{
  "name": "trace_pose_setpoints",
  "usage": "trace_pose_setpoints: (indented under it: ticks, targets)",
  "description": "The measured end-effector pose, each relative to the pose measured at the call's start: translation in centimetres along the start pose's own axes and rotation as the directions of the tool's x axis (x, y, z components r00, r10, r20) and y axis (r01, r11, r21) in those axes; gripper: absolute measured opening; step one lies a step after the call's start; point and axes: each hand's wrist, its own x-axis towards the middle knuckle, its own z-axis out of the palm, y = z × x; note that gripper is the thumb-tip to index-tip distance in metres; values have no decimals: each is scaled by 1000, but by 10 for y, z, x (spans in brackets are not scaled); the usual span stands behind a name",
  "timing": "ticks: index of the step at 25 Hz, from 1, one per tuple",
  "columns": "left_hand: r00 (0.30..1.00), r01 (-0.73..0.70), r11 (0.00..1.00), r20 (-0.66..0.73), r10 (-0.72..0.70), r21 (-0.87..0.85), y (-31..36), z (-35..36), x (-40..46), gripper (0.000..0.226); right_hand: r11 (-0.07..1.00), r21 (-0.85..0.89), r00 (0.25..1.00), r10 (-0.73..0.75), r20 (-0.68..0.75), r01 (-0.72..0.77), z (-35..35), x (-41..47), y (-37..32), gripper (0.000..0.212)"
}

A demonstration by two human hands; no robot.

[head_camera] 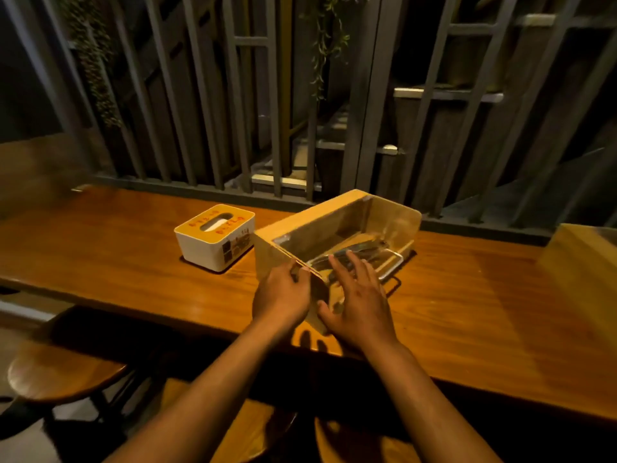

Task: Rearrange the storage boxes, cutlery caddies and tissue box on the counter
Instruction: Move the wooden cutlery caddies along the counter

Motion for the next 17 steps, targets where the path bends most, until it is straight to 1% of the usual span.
trace_pose_setpoints:
  ticks: [1,2,4,5,6,8,9,11,15,17]
  targets:
    - [1000,3,999,-31,-4,-36,2,-6,-1,34,1000,-11,1000,16,-10,-16,0,5,-4,82]
    - [995,5,998,-96,-10,-56,2,-12,5,36,999,-24,999,42,-22,-43,0,9,-6,80]
    - [984,2,998,-177,-14,-68,-7,-21,32,45,995,-45,994,89,-64,-92,-3,11,-1,71]
    - [988,14,998,-154,-24,-65,-12,-24,46,51,994,-48,992,92,-83,-96,-5,11,4,66]
    - [996,28,996,-84,-35,-81,-17,-24,57,56,994,-47,992,90,-88,-95,-7,9,9,63]
    - [994,51,976,110,-28,-210,-22,-14,69,57,995,-47,993,89,-75,-93,-10,8,14,60]
    - [988,64,957,155,-21,-283,-24,-9,69,56,994,-42,993,94,-70,-97,-11,7,12,59]
    - [990,62,939,138,-15,-339,-26,-5,68,57,994,-11,989,109,-97,-111,-10,3,11,56]
    - [988,36,947,154,14,-318,-26,5,52,62,992,50,979,125,-161,-118,-14,-12,26,55]
    - [991,20,945,134,25,-327,-20,12,37,64,992,58,976,122,-181,-113,-20,-20,36,55]
